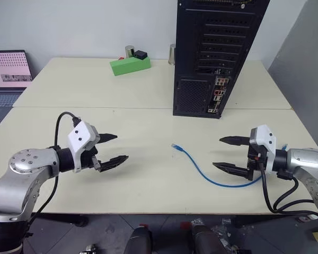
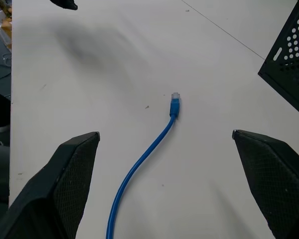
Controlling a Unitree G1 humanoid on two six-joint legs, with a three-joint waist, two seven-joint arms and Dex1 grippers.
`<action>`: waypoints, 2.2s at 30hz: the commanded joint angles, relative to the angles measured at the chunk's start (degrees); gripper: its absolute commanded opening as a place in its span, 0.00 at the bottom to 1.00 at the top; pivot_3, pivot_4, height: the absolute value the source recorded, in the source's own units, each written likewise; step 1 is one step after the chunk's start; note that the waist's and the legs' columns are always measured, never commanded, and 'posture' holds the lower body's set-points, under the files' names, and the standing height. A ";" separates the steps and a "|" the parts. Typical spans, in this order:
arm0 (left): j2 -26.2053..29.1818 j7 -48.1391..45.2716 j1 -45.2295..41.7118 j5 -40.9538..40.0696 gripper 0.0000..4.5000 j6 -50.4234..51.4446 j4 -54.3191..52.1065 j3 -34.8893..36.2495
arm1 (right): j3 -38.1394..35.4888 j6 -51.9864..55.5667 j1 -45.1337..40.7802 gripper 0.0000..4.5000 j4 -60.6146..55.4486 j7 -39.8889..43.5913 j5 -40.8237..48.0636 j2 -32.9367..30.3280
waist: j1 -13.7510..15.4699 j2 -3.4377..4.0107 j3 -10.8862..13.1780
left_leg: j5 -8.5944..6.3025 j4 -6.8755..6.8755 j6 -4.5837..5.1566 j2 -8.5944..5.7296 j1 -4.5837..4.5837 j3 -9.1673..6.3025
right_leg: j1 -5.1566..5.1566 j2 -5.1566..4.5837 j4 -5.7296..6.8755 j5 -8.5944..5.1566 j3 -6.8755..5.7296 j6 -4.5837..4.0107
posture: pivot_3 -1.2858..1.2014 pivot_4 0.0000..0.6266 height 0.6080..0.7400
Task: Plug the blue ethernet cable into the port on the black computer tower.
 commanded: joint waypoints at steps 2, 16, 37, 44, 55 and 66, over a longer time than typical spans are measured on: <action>0.80 -0.86 -0.59 0.01 0.98 -1.42 -1.69 -0.04 | -0.29 -1.47 -1.01 1.00 -0.70 -0.20 -0.34 0.34 | 0.00 0.00 0.00 | 0.00 0.00 0.00 0.00 0.00 0.00 | 0.00 0.00 0.00 0.00 0.00 0.00 | 0.52 0.24 1.00; -0.78 -1.29 -1.59 1.22 0.98 -3.54 -2.36 -4.09 | 4.56 -2.96 -1.41 1.00 -0.36 -4.04 -5.57 4.28 | -0.03 0.00 0.00 | 0.00 0.00 0.00 0.00 0.00 0.00 | 0.00 0.00 0.01 0.00 0.00 0.00 | 0.52 0.24 1.00; -4.06 -6.40 -7.33 4.69 0.99 -14.36 5.20 -9.86 | 21.69 -10.24 -14.02 0.96 25.89 -20.11 -26.32 28.53 | -0.07 -0.04 -0.03 | 0.01 0.05 -0.01 -0.01 0.02 0.00 | 0.00 0.02 0.07 0.01 0.01 -0.02 | 0.52 0.24 1.00; -4.14 -9.15 -7.78 4.52 1.00 -15.69 7.05 -9.97 | 20.70 -7.70 -15.39 0.59 28.09 -21.68 -27.54 29.40 | -0.09 -0.04 -0.03 | 0.01 0.05 -0.01 0.00 0.05 -0.01 | 0.00 0.03 0.12 0.01 0.00 -0.02 | 0.52 0.24 1.00; -4.87 -12.19 -11.27 6.50 1.00 -16.52 10.47 -13.47 | 23.22 -8.35 -14.51 0.07 22.25 -19.30 -30.38 25.17 | 0.07 -0.04 -0.03 | 0.01 0.06 -0.01 -0.02 0.04 -0.01 | 0.02 0.02 0.12 0.01 0.00 -0.02 | 0.52 0.24 1.00; -11.38 -17.19 -22.20 11.79 1.00 -23.37 23.04 -22.21 | 23.06 -0.90 -14.01 0.04 4.21 -11.58 -25.61 20.49 | -0.15 -0.05 -0.04 | 0.01 0.10 0.00 -0.02 0.02 -0.04 | 0.00 0.05 0.16 0.01 -0.03 -0.02 | 0.52 0.24 1.00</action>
